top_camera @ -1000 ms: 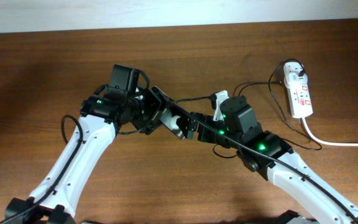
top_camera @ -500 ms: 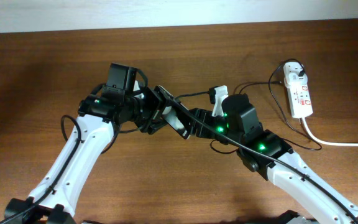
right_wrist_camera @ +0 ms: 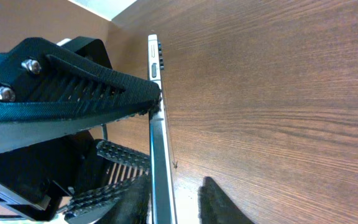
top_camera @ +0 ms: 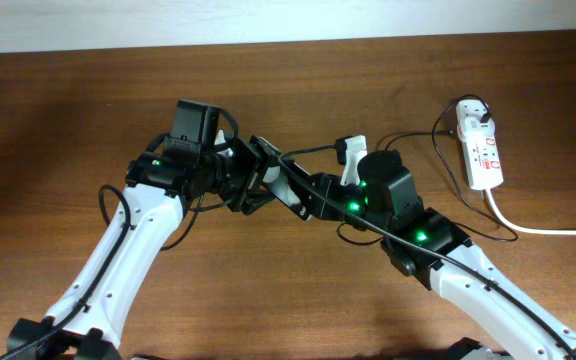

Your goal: Plug charger to phone and switch on socket

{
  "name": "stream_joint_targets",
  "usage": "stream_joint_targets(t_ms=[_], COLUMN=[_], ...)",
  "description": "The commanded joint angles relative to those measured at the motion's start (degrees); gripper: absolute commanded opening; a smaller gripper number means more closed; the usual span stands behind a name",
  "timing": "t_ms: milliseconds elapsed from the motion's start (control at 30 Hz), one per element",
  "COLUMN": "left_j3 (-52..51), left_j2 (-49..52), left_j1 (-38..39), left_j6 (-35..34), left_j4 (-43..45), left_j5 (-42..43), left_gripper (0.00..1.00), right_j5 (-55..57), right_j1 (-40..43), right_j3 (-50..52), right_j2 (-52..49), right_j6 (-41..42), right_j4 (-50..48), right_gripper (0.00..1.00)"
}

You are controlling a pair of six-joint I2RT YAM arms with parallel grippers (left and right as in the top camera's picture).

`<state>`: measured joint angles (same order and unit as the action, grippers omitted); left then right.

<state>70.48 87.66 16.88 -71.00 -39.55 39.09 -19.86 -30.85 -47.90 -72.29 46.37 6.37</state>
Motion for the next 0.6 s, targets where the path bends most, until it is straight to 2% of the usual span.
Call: stream_joint_targets(t_ms=[0,200,300,367,467,567], left_j3=[0.31,0.31,0.31,0.31,0.31,0.31], left_j2=[-0.11,-0.11,-0.11,-0.11,-0.11,-0.68], left_j1=[-0.17,-0.17,-0.17,-0.17,-1.4,-7.1], left_j6=[-0.42,-1.27,-1.22,-0.61,6.29,17.81], left_j4=[0.55,0.55,0.5,0.5,0.22,-3.69], left_j5=[2.08,2.05,1.73,1.62,1.64,1.66], left_gripper=[0.57,0.63,0.79,0.82,0.99,0.99], right_j5=[-0.52,-1.92,-2.27,-2.47,-2.49,-4.11], right_j1=[-0.37,-0.37,-0.26,-0.26,-0.2,0.22], right_j3=[-0.87,-0.87,-0.87,-0.87,-0.87,-0.87], right_j2=[-0.26,-0.24,-0.24,-0.22,-0.17,0.04], right_j6=[-0.42,-0.42,-0.42,-0.42,-0.42,-0.39], right_j4=[-0.17,-0.22,-0.2,-0.22,-0.2,-0.22], right_gripper=[0.21,0.09,0.06,0.05,0.05,0.04])
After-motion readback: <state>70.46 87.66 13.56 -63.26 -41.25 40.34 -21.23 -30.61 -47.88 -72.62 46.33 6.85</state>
